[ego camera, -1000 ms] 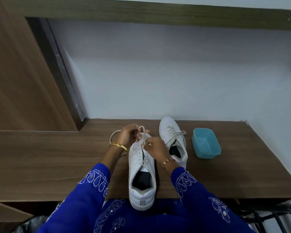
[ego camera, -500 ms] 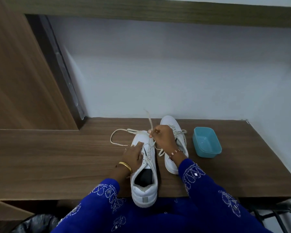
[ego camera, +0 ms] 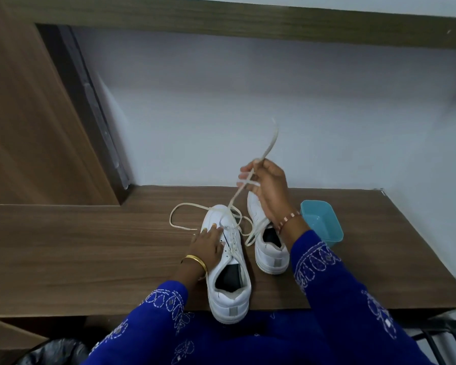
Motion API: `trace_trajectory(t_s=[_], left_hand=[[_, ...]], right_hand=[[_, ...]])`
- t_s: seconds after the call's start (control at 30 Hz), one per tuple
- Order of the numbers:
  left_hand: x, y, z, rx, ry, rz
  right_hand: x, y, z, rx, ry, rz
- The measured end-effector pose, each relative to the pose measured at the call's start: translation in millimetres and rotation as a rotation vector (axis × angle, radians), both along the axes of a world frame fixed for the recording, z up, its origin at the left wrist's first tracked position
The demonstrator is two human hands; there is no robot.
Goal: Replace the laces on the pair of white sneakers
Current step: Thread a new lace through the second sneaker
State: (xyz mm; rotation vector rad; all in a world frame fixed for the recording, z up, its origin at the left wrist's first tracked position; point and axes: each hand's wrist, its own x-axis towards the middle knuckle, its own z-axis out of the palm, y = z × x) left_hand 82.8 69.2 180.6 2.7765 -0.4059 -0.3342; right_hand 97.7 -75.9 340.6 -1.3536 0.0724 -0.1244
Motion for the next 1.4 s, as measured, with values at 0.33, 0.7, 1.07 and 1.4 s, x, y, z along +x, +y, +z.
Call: trace_trajectory(t_s=[0.33,0.7,1.07,1.4], left_hand=[[-5.7,3.0,-3.5,-0.150,0.076,0.038],[-5.1,1.5,-13.7,-0.160,0.056,0.058],[-3.2,0.3,-13.0,-0.118,0.087,0.052],[-5.0,0.0,-13.8,-0.140,0.075,0.054]], right_hand=[[-18.7,9.1,-95.7,-1.055,0.268,0.203],[-16.8,3.2,-70.8,-1.200,0.118,0.242],[-13.2,-24.8,18.3,0.229,-0.084,0.342],[-18.1,-52.5,-34.9,-0.008,0.175,0.382]])
